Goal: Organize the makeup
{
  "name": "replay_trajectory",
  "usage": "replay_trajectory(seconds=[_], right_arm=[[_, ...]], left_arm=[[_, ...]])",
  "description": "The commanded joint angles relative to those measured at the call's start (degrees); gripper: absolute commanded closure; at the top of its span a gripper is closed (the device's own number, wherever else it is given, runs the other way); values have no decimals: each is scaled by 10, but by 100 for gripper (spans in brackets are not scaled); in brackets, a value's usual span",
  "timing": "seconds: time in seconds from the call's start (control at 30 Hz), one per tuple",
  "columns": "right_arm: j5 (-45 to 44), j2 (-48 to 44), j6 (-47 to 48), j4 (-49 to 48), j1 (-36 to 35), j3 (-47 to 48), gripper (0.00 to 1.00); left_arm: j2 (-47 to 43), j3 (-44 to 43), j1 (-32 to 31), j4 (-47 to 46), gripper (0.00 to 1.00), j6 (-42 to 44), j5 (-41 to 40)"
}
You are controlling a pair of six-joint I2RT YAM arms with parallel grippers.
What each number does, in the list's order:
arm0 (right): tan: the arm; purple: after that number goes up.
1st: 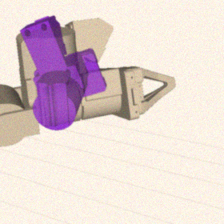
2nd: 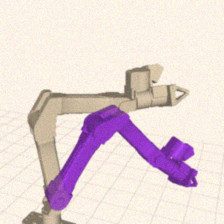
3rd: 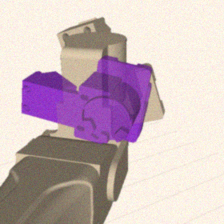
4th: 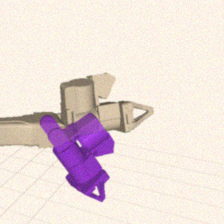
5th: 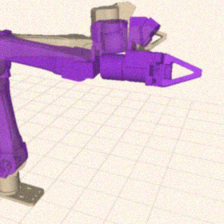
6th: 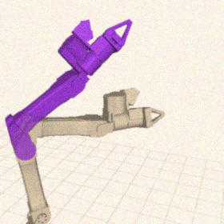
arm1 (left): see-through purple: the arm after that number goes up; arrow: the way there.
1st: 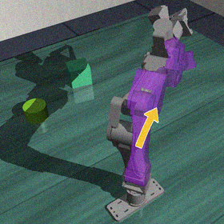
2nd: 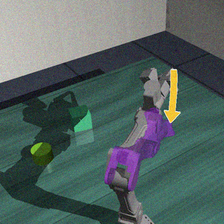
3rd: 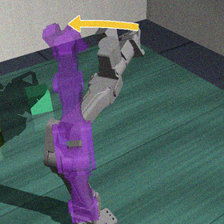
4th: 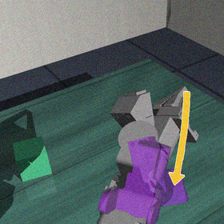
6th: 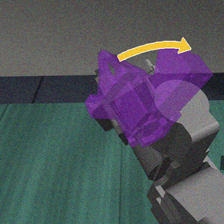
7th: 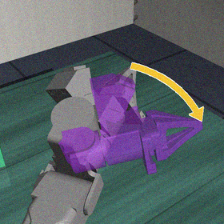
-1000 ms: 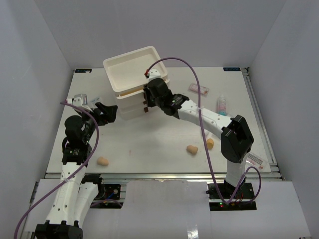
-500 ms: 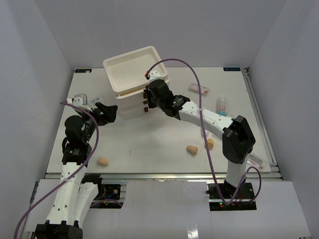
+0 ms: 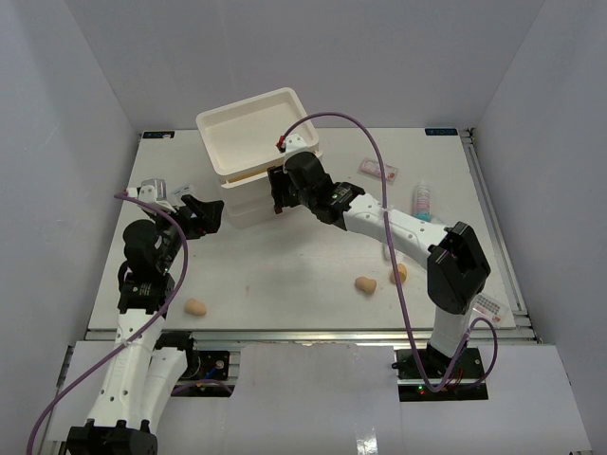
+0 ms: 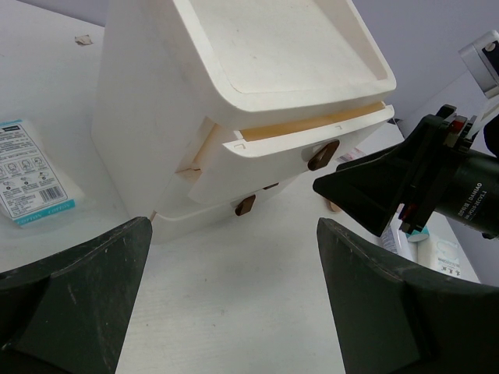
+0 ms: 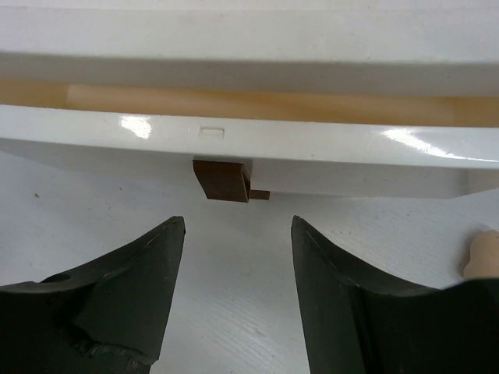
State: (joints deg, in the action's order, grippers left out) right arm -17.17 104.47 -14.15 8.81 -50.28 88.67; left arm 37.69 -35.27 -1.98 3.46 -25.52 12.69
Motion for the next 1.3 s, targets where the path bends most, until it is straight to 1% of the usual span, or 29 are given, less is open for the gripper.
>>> replay_trajectory(seconds=[0.0,0.13,0.23,0.33,0.4,0.47,0.53,0.7,0.8,1.0,1.2,1.27], right_arm=[[-10,10,1,-25,-3,45,36],[-21,27,2,-25,-3,65,38],[-29,38,1,-25,-3,77,43],[-39,44,-1,-23,-4,79,50],[-43,44,-3,-24,-4,77,57],[-44,43,-4,-24,-4,74,69],[-45,40,-6,-23,-5,69,78],[-37,25,-2,-25,-4,52,90],[-29,9,0,-28,-4,30,92],[-9,-46,6,-41,-4,-34,92],[38,-126,10,-51,-5,-128,92],[57,-159,14,-59,-5,-183,92]], left_arm=[[-4,4,0,-2,2,-1,8],[-3,4,0,-2,2,-1,8],[-3,4,0,-3,2,-1,10],[-3,4,0,-3,2,-1,9],[-4,4,0,-3,2,-1,10],[-4,4,0,-3,2,-1,10],[-4,4,0,-3,2,-2,10],[-4,4,0,-3,2,-2,10],[-3,4,0,-3,2,-2,10],[-2,5,0,-3,2,-3,9],[2,9,1,-3,2,-12,11],[6,11,0,-3,2,-20,18]])
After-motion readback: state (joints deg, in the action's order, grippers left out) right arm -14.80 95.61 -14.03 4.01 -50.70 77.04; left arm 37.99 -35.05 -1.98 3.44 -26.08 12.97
